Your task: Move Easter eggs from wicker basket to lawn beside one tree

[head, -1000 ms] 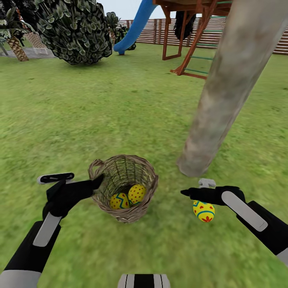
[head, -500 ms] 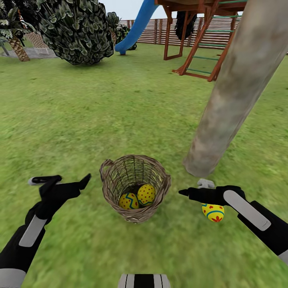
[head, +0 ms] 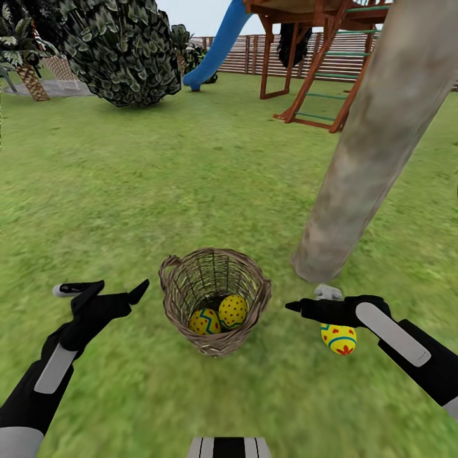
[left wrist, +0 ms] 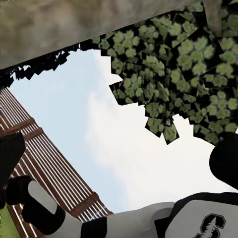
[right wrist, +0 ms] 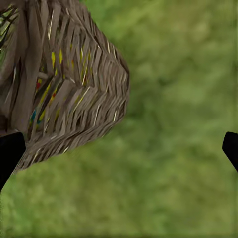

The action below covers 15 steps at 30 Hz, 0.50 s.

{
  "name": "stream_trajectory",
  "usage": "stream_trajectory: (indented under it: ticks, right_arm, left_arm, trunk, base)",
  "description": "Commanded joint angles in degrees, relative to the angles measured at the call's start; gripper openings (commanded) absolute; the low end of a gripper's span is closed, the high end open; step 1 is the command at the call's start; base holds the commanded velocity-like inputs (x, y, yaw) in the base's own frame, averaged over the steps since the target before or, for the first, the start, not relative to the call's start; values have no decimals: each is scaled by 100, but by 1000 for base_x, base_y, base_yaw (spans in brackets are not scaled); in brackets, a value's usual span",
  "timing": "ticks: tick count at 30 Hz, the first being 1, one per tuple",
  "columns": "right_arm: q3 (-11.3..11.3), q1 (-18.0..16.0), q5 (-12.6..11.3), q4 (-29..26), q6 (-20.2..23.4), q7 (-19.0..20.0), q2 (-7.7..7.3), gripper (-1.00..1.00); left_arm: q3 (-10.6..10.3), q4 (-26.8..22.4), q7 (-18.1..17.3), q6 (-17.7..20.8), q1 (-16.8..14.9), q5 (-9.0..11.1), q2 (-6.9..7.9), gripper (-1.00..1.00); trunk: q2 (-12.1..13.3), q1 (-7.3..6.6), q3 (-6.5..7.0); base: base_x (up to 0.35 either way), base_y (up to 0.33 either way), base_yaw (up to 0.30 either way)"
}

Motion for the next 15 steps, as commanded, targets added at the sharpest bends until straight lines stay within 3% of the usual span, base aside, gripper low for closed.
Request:
stream_trajectory:
  ticks: [1,4,8,11,15]
  right_arm:
    - [12,-7,-63,-4,-9,-58,-5,100]
    - [12,-7,-66,19,-9,-62,-28,100]
    - [19,-7,-136,39,-9,-58,-329,100]
    - [21,-7,-587,40,-9,-58,-612,100]
    - [21,-7,-1059,0,-17,-5,-1033,100]
  left_arm:
    - [-8,0,45,55,-2,5,-1,100]
    - [-32,-30,389,47,-2,7,-9,100]
    - [-44,-65,1016,51,-2,18,-13,100]
    - [-47,-103,1271,52,-2,20,-13,100]
    - [-50,-106,1345,53,-3,16,-13,100]
  trunk:
    - [0,-3,18]
    - [4,-11,85]
    - [9,-21,173]
    - [13,-29,240]
    - [18,-39,328]
  base:
    - [0,0,0]
    - [0,0,0]
    - [0,0,0]
    - [0,0,0]
    - [0,0,0]
